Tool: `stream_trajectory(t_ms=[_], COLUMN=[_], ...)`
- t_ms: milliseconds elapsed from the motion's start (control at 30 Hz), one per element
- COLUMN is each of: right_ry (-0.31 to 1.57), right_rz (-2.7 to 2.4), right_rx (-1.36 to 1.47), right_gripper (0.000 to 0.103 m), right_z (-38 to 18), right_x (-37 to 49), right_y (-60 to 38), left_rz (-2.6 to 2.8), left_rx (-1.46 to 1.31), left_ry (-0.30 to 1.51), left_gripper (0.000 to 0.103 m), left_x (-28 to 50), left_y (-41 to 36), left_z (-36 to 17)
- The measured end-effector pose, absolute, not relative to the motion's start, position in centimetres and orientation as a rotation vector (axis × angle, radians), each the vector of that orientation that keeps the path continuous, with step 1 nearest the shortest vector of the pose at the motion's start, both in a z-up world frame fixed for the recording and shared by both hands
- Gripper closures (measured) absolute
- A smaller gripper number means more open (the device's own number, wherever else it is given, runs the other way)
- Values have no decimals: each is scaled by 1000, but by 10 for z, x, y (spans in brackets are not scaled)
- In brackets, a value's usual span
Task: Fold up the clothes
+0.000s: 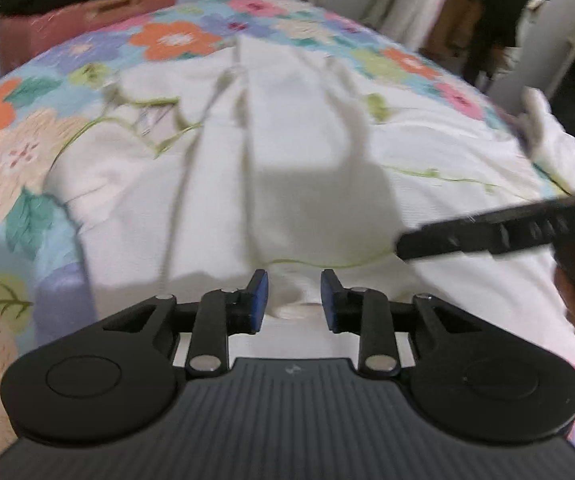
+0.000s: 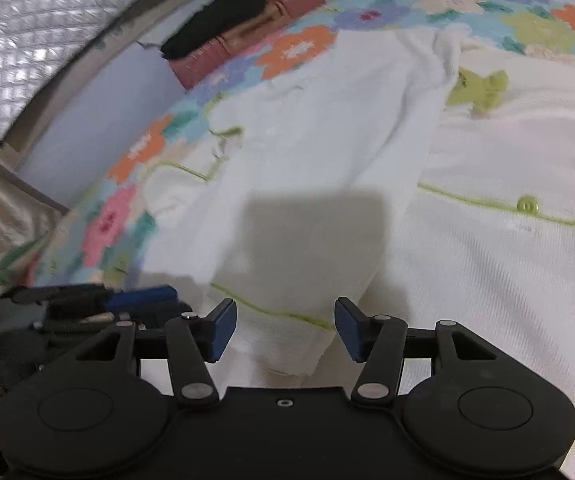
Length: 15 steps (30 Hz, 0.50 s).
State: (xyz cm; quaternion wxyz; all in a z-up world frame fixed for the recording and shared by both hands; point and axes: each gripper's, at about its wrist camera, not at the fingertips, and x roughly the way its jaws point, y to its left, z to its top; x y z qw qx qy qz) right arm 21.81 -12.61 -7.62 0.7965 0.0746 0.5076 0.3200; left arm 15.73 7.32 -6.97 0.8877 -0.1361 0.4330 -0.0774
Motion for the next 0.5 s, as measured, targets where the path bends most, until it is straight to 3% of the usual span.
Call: stream_trajectory(t_ms=[100,200,233,267,300,367,500], right_ry=[1109,1093,1081,1069,1055,995,925], right_rz=[635,613,619,634,643,652,709], right_rx=[234,306,325,330,318,225,213], right_gripper=[43,43,48,69,83,89,89], right_z=[-90,-99,-101,-102,-102,-94,-59], right_x=[221,223,222,222,221,219,214], right_y=[-133,-144,-146,-147,-147,-140,-137], left_rz=[-171,-181,-185,-188,-191,-202,-167], left_rx=[-388,-494,-529,-565,-600,-617,-468], left_ry=[908,915,917,918,920,928,816], left_gripper=[60,59,59,62,70,99,99], left_x=[164,170,173,175,177,180,165], left_y=[83,93,97,100,103,103,83], left_z=[-84,-99,-104,-108,-113,-117,-75])
